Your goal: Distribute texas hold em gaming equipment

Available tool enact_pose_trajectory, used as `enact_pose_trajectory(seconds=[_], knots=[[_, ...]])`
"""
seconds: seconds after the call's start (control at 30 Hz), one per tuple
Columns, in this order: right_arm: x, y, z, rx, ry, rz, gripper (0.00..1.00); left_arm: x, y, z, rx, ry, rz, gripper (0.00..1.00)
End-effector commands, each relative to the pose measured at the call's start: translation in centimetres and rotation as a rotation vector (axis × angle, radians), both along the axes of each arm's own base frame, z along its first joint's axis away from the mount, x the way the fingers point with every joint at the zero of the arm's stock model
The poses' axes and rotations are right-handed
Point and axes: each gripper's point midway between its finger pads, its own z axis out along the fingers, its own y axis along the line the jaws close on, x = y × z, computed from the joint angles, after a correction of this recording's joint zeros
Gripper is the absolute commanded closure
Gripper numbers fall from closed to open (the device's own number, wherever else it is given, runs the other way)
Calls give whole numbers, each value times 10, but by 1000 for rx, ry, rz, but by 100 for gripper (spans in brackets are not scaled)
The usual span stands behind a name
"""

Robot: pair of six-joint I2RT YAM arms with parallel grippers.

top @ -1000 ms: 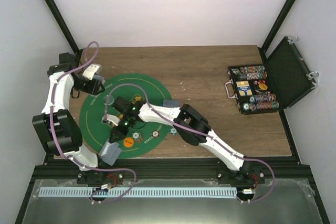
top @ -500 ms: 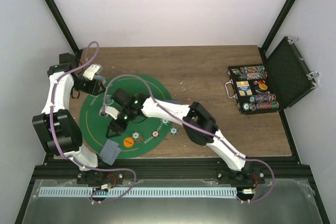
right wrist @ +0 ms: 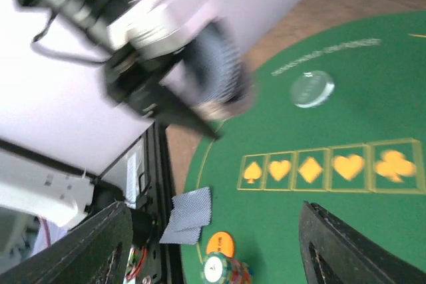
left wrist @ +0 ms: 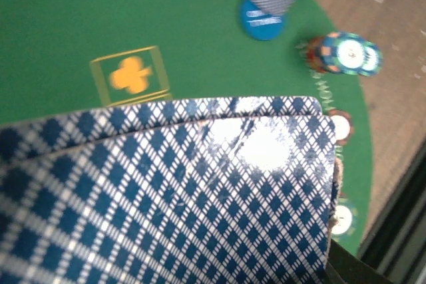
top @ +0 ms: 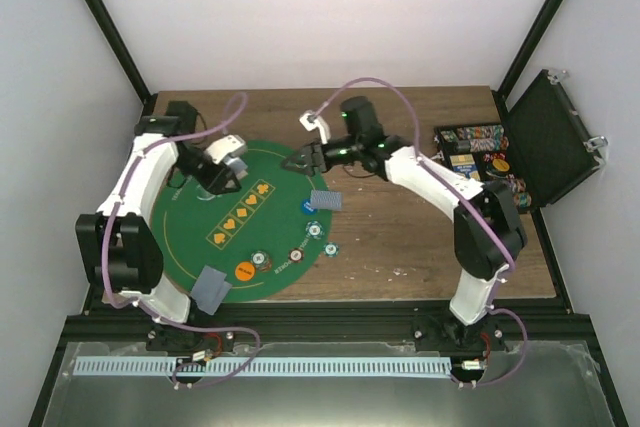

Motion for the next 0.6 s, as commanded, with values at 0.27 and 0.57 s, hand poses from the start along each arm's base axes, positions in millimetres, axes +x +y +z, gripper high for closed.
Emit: enact_pose_trajectory(seconds=[0.27,0.57], knots=[[8,-5,4,193,240,56,21,-50,-86,22,-28,-32,-363,52],[2,27,-12,164,258,92,21,-48,-94,25,-48,-38,-367,53]])
